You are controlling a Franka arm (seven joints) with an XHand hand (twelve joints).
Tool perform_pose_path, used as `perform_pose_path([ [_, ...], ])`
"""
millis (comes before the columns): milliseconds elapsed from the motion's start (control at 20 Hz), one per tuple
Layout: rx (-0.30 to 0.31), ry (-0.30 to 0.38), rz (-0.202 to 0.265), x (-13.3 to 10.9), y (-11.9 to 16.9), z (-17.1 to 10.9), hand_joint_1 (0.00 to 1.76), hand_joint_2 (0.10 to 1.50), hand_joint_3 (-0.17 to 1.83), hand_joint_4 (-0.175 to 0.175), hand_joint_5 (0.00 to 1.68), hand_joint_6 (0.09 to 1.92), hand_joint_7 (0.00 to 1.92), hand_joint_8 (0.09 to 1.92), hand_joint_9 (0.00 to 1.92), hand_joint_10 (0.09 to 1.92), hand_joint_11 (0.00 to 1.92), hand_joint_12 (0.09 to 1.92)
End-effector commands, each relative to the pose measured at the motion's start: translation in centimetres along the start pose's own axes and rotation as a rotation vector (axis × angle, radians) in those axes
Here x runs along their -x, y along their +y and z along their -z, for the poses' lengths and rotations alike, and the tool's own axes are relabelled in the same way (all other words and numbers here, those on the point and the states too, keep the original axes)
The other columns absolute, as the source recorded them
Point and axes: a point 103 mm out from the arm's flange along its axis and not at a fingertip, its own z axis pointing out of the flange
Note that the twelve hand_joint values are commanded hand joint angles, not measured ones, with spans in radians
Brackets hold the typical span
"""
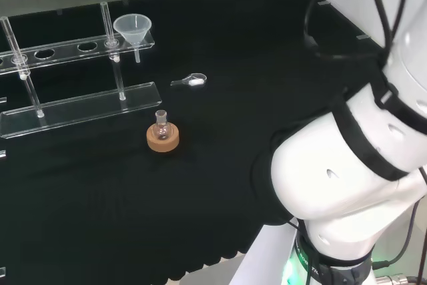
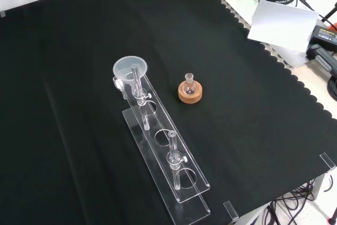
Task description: Pick up the funnel from the transparent funnel stand.
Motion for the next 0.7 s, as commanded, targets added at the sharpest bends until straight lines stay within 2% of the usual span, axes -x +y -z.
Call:
perform_pose_path([
  [50, -0.099, -0.001, 0.132, -5.0, 5.3, -2.0, 0.47, 0.88, 0.32, 0.001, 0.19, 0.09, 0.01, 0.53, 0.08, 0.70, 0.00, 1.41],
  [300, -0.168, -0.006, 0.156, -7.4, 6.4, -3.5, 0.52, 0.82, 0.34, 0.004, 0.14, 0.09, 0.00, 0.47, 0.06, 0.73, 0.00, 1.47],
  [500, -0.189, -0.019, 0.161, -9.3, 6.6, -4.1, 0.59, 0.76, 0.37, 0.001, 0.10, 0.09, 0.00, 0.41, 0.05, 0.76, 0.03, 1.49],
  [600, -0.169, 0.002, 0.160, -9.7, 6.6, -4.3, 0.61, 0.72, 0.40, -0.007, 0.13, 0.09, 0.01, 0.46, 0.08, 0.79, 0.08, 1.49],
  [700, -0.193, 0.005, 0.151, -10.2, 6.9, -4.5, 0.64, 0.68, 0.44, -0.019, 0.17, 0.09, 0.02, 0.58, 0.13, 0.82, 0.15, 1.50],
])
